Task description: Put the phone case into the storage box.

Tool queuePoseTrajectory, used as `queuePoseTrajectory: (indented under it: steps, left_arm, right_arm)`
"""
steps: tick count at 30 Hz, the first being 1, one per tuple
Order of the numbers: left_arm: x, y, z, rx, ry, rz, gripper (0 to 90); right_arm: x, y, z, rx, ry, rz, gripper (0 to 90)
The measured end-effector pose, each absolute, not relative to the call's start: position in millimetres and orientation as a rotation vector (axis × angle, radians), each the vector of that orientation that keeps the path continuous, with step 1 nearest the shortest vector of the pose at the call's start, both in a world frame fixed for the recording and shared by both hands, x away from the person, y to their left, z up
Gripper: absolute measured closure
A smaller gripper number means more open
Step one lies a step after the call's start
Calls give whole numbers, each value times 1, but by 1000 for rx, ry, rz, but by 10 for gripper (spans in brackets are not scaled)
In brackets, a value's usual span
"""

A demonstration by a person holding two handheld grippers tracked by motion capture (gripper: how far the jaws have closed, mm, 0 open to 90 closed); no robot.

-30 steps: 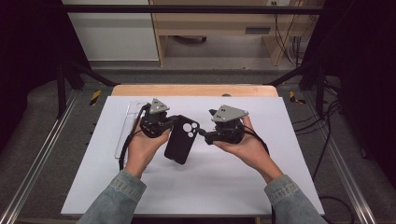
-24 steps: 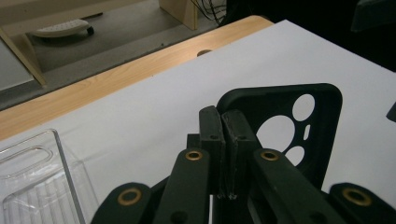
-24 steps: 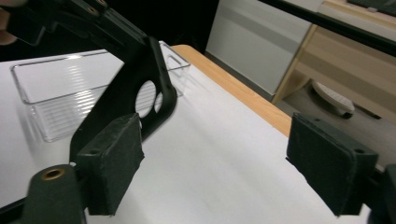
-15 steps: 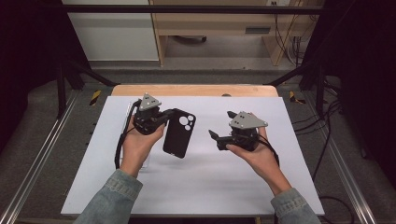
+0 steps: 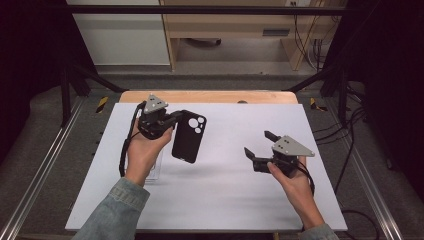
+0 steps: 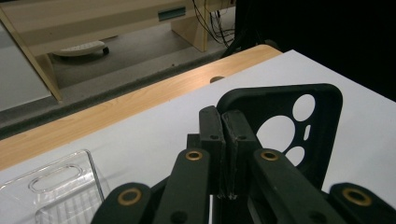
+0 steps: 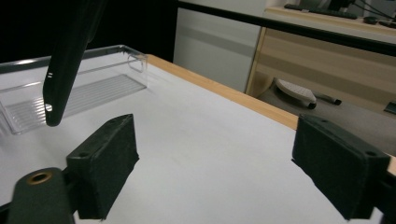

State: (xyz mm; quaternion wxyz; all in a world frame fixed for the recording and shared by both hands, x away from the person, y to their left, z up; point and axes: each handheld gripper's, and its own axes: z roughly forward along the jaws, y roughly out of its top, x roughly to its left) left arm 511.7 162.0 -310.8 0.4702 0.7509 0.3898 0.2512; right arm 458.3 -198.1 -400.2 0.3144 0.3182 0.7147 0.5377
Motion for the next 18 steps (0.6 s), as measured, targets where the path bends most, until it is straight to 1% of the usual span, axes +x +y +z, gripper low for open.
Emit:
queuePoseTrajectory:
  steps: [10,18]
  left_arm:
    - [512,166,-303,1802,962,634,873]
    - [510,174,-294,1758,969,656,873]
  right_arm:
    - [445,-219,-417,916,1775,1445,50]
    - [438,-226,-430,950,1708,1448,51]
